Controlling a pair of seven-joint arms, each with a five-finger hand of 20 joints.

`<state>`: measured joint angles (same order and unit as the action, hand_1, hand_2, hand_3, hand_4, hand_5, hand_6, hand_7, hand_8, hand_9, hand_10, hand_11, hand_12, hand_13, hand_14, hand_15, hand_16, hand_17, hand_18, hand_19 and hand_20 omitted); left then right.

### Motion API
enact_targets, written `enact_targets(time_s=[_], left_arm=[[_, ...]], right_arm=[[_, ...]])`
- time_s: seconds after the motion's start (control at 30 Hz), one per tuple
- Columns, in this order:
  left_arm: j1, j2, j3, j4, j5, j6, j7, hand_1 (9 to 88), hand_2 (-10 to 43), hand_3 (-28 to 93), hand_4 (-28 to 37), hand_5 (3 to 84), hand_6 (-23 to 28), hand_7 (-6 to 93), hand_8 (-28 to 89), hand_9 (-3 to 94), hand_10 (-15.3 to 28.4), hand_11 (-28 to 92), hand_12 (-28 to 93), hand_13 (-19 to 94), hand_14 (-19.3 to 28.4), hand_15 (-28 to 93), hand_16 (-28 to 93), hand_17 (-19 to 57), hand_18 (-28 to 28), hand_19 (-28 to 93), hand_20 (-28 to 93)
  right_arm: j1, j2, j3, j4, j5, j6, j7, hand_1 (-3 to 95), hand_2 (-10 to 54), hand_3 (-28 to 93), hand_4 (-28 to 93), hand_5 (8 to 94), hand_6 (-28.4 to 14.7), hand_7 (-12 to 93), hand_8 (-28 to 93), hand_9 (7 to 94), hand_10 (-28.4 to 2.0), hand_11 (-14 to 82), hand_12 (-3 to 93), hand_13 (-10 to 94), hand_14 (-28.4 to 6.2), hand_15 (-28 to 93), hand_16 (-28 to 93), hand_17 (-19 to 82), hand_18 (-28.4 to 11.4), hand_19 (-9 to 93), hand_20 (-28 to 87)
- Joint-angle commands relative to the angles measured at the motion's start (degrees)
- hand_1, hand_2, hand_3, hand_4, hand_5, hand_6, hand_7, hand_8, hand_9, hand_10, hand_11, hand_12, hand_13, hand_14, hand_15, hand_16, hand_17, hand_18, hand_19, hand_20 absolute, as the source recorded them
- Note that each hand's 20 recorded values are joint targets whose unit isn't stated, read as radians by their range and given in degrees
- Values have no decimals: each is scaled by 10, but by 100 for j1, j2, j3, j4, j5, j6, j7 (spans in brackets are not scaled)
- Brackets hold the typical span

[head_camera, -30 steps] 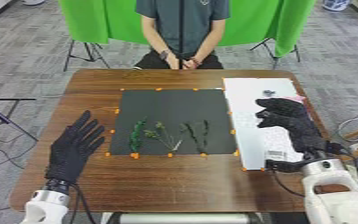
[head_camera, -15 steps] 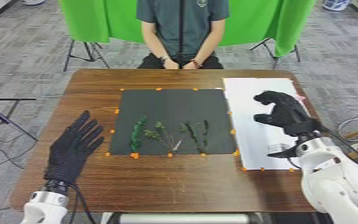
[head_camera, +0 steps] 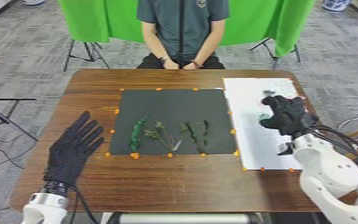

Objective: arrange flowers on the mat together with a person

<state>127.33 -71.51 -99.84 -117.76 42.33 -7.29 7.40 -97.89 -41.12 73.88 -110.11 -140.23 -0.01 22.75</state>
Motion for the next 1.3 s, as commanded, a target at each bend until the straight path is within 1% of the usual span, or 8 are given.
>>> enact_targets(time_s=[0.03, 0.17, 0.3, 0.43, 0.53, 0.67, 0.97, 1.3], left_arm=[[99, -28, -9, -7, 32, 53, 10, 241, -16, 692, -272, 290, 19, 129, -80, 243, 109, 103, 150, 210, 128, 108, 49, -118, 215, 393, 75], [88, -44, 69, 24, -17, 75, 8, 241, -15, 691, -274, 290, 19, 129, -81, 243, 109, 103, 151, 210, 128, 108, 48, -118, 215, 393, 76], [-21, -44, 120, 62, 4, -9, -54, 242, -14, 691, -273, 290, 19, 129, -81, 243, 108, 103, 151, 210, 128, 108, 48, -118, 215, 393, 76], [6, -31, 127, 69, -16, 57, -35, 241, -13, 693, -274, 290, 19, 129, -81, 242, 109, 103, 151, 210, 127, 108, 48, -118, 215, 392, 76], [-13, -41, 139, 86, -16, 74, -41, 242, -13, 693, -274, 291, 20, 129, -80, 242, 108, 103, 150, 210, 127, 109, 48, -118, 214, 392, 75], [-53, -43, 145, 103, -11, 36, -62, 241, -12, 694, -275, 291, 19, 129, -81, 242, 108, 103, 150, 210, 127, 109, 48, -118, 215, 393, 76], [-39, -41, 126, 100, -14, 40, -75, 241, -12, 694, -275, 291, 20, 130, -81, 242, 108, 104, 150, 210, 128, 110, 47, -118, 214, 392, 76], [111, 14, 11, 17, -25, 116, -10, 241, -12, 696, -274, 291, 19, 129, -81, 241, 108, 103, 150, 209, 128, 110, 47, -118, 215, 391, 76]], right_arm=[[524, -11, -437, 443, -109, -190, -37, 338, -95, 837, -283, 393, -34, 347, -168, 424, -127, 316, 241, 540, -105, 697, 135, 196, -197, 693, 322], [879, -157, -952, 642, -312, 146, 423, 342, -95, 841, -283, 399, -37, 351, -170, 433, -130, 330, 240, 553, -103, 701, 138, 204, -197, 699, 322], [1028, -259, -1193, 760, -550, 126, 640, 357, -95, 850, -282, 411, -40, 362, -169, 452, -129, 369, 243, 570, -99, 711, 142, 213, -196, 709, 321], [1202, -331, -1373, 957, -625, 31, 751, 388, -95, 853, -282, 455, -25, 374, -176, 521, -115, 418, 246, 618, -90, 714, 149, 242, -191, 739, 325], [1326, -374, -1510, 1131, -862, 3, 791, 437, -95, 820, -282, 502, -23, 394, -171, 611, -97, 329, 330, 679, -76, 710, 169, 280, -192, 778, 310], [1442, -412, -1632, 1251, -916, -128, 790, 472, -95, 789, -283, 536, -18, 448, 16, 715, -83, 224, 442, 713, -70, 706, 181, 301, -188, 801, 296], [1521, -421, -1781, 1462, -1089, 223, 651, 531, -95, 777, -282, 682, 2, 464, 46, 855, -62, 198, 484, 799, -48, 655, 202, 360, -178, 813, 305], [1463, -475, -1634, 1103, -1077, 644, 405, 542, -95, 792, -283, 726, 6, 463, 17, 906, -54, 166, 484, 850, -38, 607, 230, 379, -178, 807, 322]])
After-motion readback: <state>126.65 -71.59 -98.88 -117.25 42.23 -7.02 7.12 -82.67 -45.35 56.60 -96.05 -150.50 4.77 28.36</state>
